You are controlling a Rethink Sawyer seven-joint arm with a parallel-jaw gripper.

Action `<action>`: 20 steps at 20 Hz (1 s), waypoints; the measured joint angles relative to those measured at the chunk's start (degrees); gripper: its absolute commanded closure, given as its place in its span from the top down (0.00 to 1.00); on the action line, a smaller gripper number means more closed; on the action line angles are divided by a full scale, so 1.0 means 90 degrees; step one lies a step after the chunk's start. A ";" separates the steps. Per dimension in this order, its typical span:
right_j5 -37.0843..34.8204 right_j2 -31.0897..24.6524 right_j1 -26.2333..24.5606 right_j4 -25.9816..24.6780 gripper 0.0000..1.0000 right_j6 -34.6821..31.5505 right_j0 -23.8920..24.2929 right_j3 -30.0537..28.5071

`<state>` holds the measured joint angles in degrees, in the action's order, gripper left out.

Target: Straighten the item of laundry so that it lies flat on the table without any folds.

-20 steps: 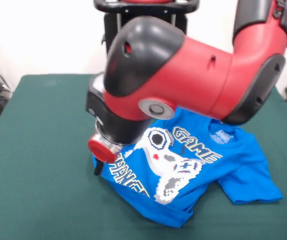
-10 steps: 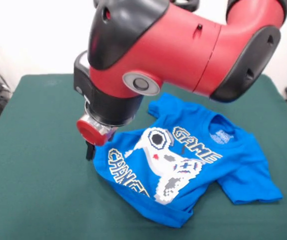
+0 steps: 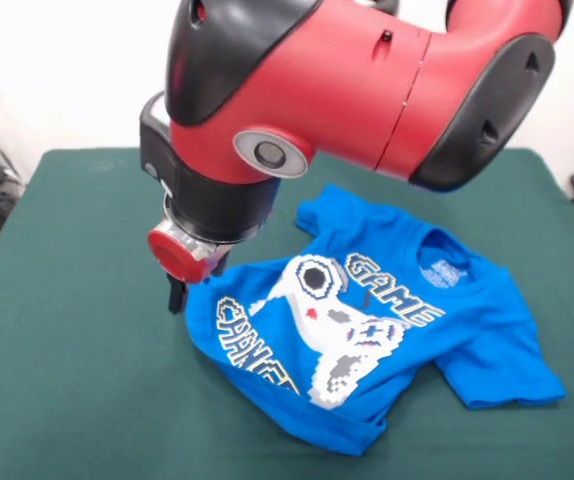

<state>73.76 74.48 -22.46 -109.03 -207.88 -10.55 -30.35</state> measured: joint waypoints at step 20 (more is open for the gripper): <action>0.0000 -0.0304 -0.0037 0.0025 1.00 0.0000 0.0314 -0.0025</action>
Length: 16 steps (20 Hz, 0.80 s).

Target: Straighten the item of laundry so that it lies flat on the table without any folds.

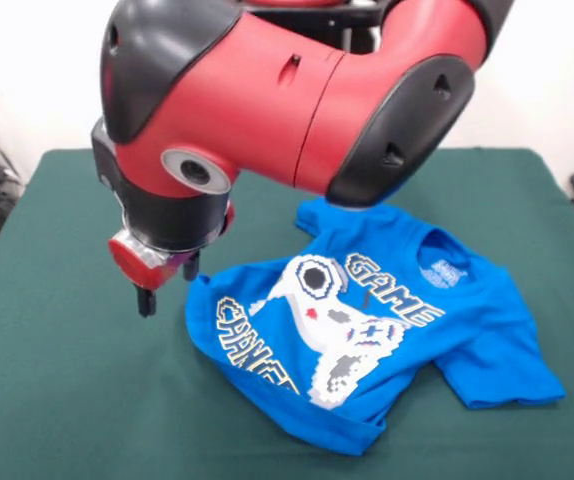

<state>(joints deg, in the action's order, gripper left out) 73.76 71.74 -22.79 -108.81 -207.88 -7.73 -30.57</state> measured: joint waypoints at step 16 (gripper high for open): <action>-0.0001 -0.0491 -0.0124 0.0017 1.00 0.0000 0.0081 -0.0001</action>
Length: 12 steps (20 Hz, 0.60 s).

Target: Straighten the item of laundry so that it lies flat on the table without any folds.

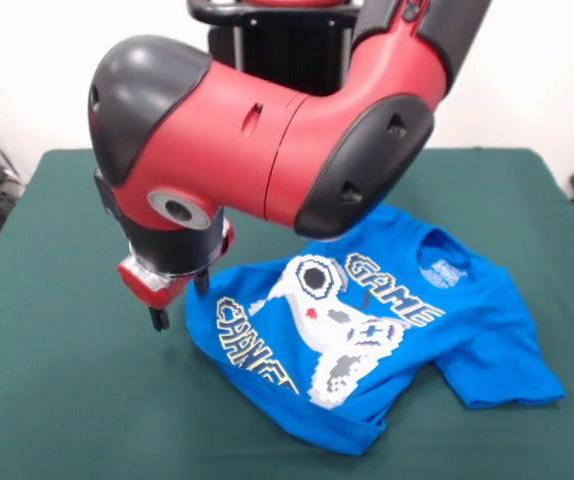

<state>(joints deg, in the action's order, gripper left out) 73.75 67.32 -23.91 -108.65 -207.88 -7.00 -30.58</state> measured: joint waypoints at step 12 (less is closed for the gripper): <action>0.0000 0.0003 -0.0305 -0.0119 1.00 0.0000 0.0035 0.0001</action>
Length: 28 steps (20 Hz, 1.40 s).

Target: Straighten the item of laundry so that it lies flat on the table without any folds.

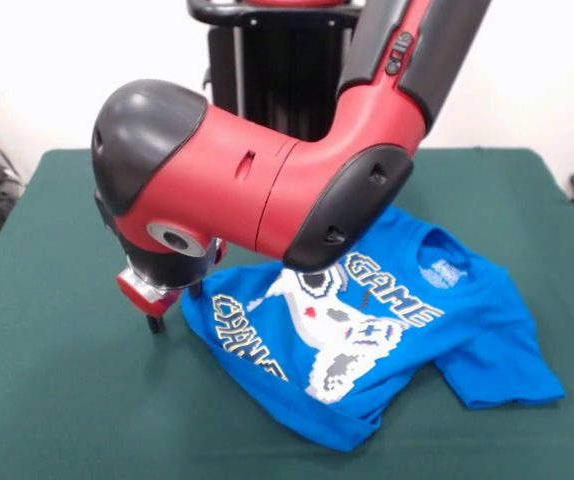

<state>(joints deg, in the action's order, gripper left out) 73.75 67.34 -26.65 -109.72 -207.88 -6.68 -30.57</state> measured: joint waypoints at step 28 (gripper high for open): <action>-0.0003 0.0108 -0.0309 -0.0733 1.00 0.0000 -0.0074 0.0004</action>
<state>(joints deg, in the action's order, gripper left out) 73.73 68.31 -29.44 -116.32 -207.88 -7.35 -30.54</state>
